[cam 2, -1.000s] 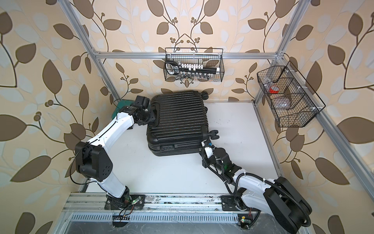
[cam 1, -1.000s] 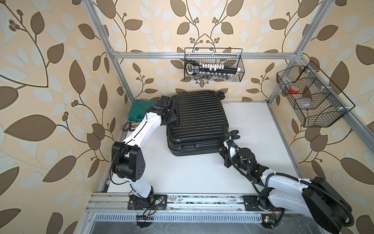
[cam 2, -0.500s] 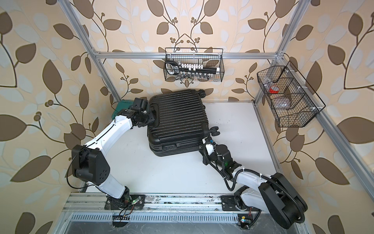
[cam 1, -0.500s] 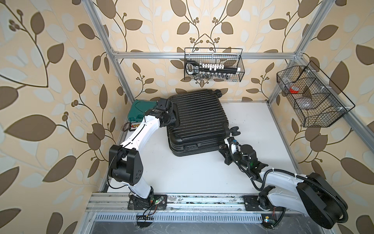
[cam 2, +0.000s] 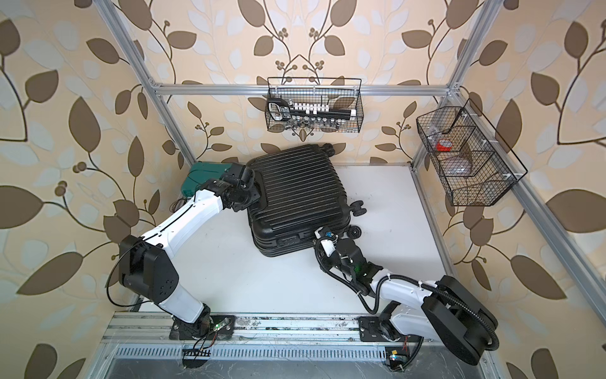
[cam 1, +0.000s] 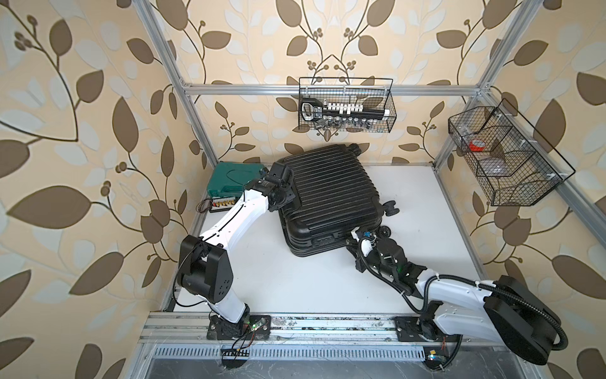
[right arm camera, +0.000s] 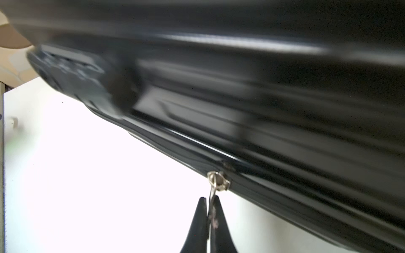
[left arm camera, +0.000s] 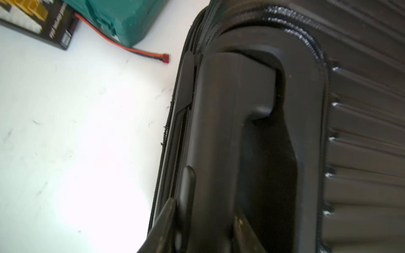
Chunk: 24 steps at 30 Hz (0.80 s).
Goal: Close the suitcase zippers
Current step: Zip the zipper on the suitcase.
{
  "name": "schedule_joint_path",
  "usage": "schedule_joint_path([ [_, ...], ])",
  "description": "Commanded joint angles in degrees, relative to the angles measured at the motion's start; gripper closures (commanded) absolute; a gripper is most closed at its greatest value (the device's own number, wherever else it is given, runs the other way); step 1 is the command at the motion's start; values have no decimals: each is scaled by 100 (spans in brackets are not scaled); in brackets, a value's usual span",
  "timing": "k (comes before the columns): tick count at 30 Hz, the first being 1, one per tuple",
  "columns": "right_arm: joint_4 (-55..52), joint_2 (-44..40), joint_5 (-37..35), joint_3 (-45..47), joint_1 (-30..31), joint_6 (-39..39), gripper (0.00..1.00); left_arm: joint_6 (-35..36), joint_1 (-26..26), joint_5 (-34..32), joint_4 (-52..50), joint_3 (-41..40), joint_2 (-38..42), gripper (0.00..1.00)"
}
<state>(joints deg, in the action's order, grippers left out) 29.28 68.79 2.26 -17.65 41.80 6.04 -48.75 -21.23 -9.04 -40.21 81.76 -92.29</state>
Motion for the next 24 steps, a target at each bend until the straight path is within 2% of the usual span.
schedule_joint_path([
  [1, 564, -72, 742, -408, 464, -268, 100, -2252, -206, 97, 1131, 68, 178, 94],
  [14, 679, 370, 352, -830, 1514, -341, 100, -2787, -652, -187, 1116, 503, -11, 95],
  [24, 788, 605, 558, -1165, 1971, -367, 100, -2909, -768, -145, 1216, 574, -6, 96],
])
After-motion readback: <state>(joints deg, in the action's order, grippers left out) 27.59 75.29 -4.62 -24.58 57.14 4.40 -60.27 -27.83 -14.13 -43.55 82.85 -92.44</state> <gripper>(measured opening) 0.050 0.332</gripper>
